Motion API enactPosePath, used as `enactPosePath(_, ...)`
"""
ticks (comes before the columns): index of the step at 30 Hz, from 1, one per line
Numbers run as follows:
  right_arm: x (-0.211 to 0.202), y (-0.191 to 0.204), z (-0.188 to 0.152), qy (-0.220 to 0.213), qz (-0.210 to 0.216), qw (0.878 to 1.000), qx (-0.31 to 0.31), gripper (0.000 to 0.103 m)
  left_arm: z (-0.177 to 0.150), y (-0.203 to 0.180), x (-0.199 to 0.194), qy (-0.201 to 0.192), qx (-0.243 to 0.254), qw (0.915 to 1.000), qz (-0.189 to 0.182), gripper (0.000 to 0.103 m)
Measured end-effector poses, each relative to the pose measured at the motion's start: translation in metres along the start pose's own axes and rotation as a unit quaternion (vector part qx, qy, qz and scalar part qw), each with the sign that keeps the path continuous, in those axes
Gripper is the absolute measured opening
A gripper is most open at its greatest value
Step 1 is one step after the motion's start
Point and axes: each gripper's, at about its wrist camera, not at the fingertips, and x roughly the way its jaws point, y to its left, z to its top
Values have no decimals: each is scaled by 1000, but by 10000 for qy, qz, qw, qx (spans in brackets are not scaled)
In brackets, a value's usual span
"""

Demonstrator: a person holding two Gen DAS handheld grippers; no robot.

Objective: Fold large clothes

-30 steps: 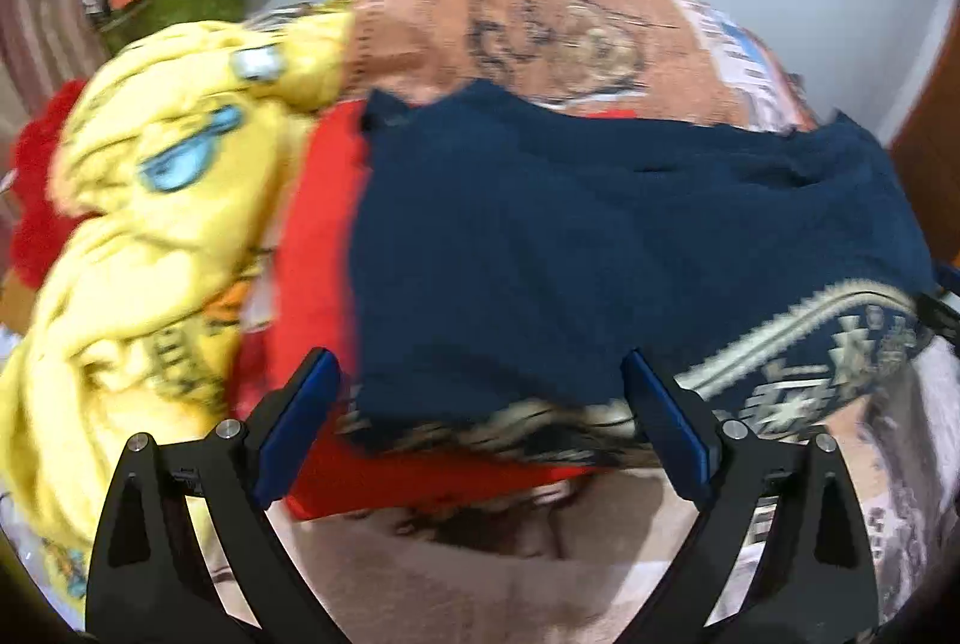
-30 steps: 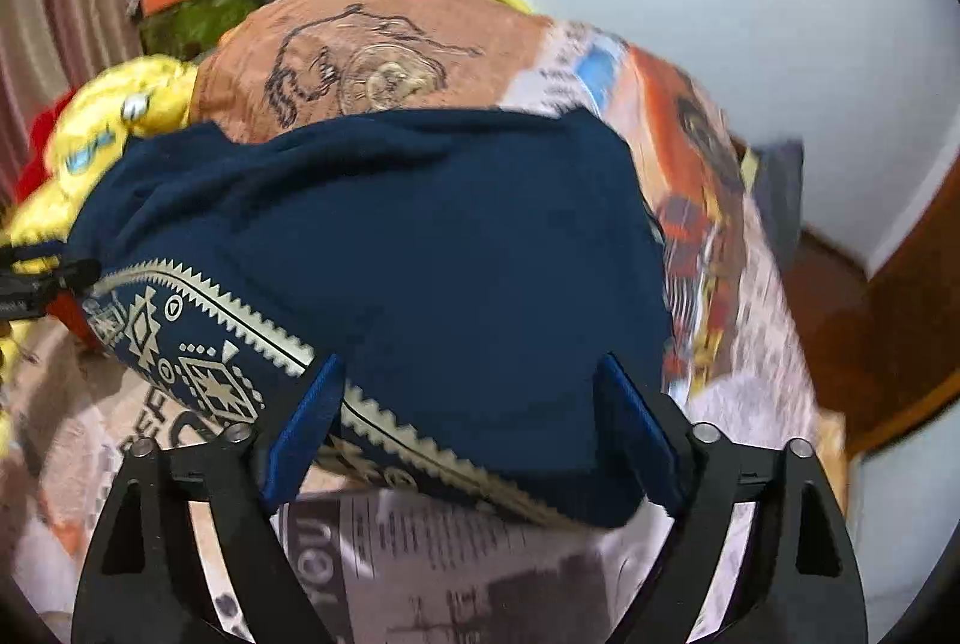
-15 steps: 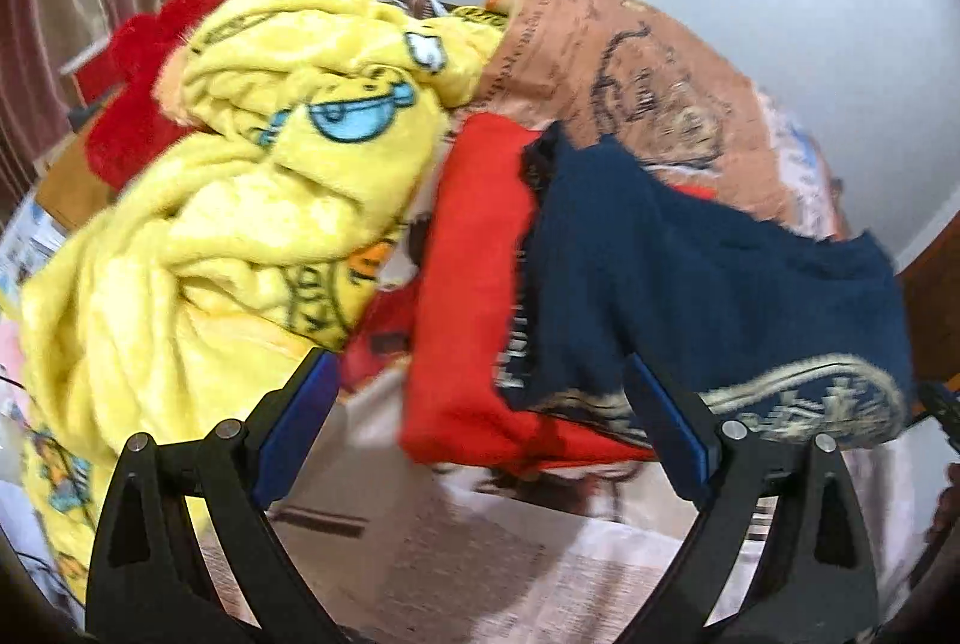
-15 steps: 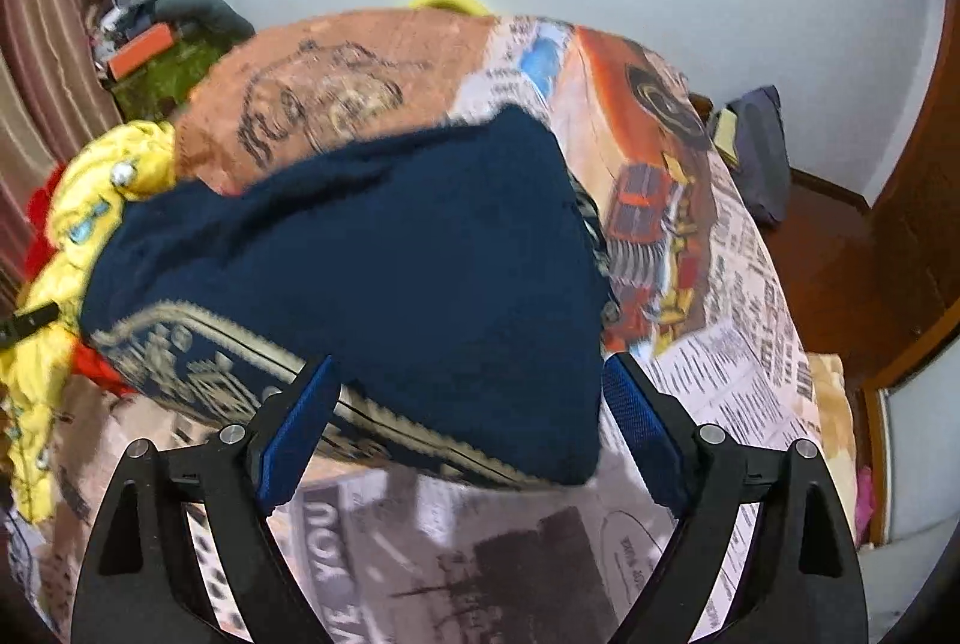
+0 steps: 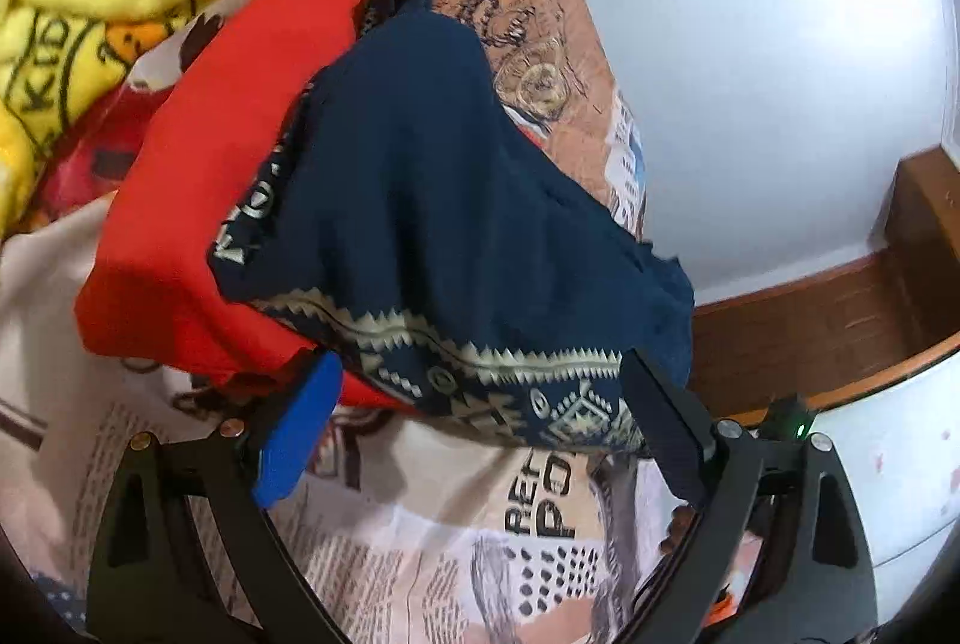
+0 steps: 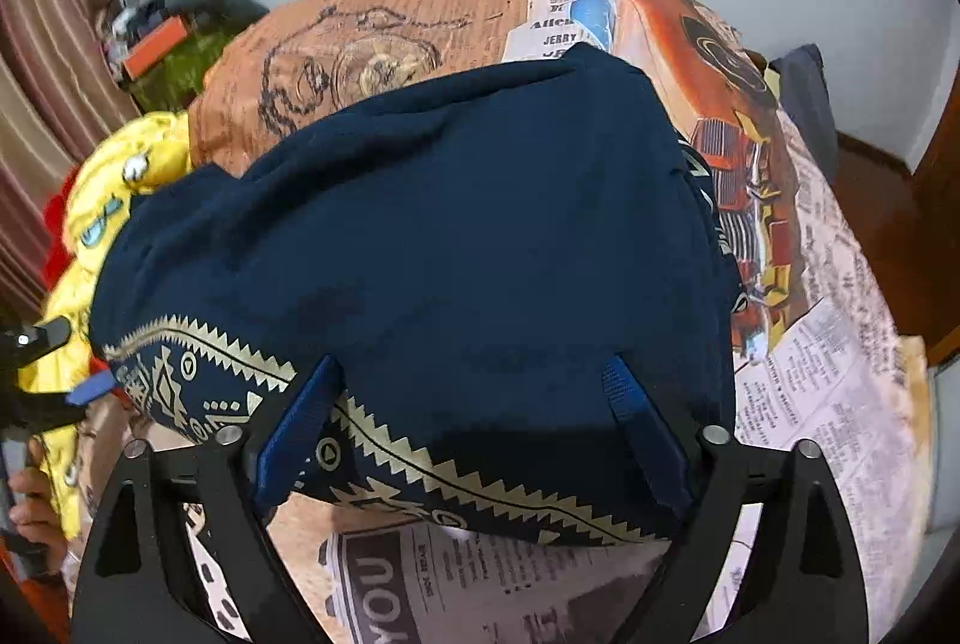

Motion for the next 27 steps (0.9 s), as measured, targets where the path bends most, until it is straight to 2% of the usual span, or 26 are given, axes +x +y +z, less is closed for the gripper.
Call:
enactPosePath(4, -1, -6, -1, 36, 152, 9998, 112, 95, 10, 25, 18, 82, -399, 9991, 127, 89)
enactPosePath(7, -1, -4, -2, 16, 123, 9999, 67, 96, 12, 34, 25, 23, -542, 9985, 1, 86)
enactPosePath(10, 0, -3, -3, -21, 135, 9999, 87, 97, 17, 25, 30, -61, -433, 9990, 73, 86)
enactPosePath(12, 2, -4, -2, -25, 146, 9998, 114, 98, 20, 15, 31, -162, -313, 9991, 226, 76)
enactPosePath(14, 2, -4, -2, -29, 151, 9998, 125, 98, 24, -6, 36, -258, -35, 9993, 267, 76)
enactPosePath(16, 2, -4, -2, -24, 153, 9998, 129, 98, 23, -29, 40, -358, 441, 9966, 595, 76)
enactPosePath(18, 2, -4, -2, -10, 148, 9998, 141, 98, 22, -41, 43, -460, 625, 9944, 713, 76)
enactPosePath(25, 3, -2, -2, 62, 139, 9998, 98, 98, 39, -22, 62, -728, 372, 9938, 758, 76)
enactPosePath(26, 4, -2, -2, 93, 142, 9998, 67, 98, 43, -20, 64, -759, 350, 9934, 792, 74)
enactPosePath(27, 4, 0, -1, 142, 121, 9998, 18, 98, 45, -21, 64, -818, 301, 9924, 873, 68)
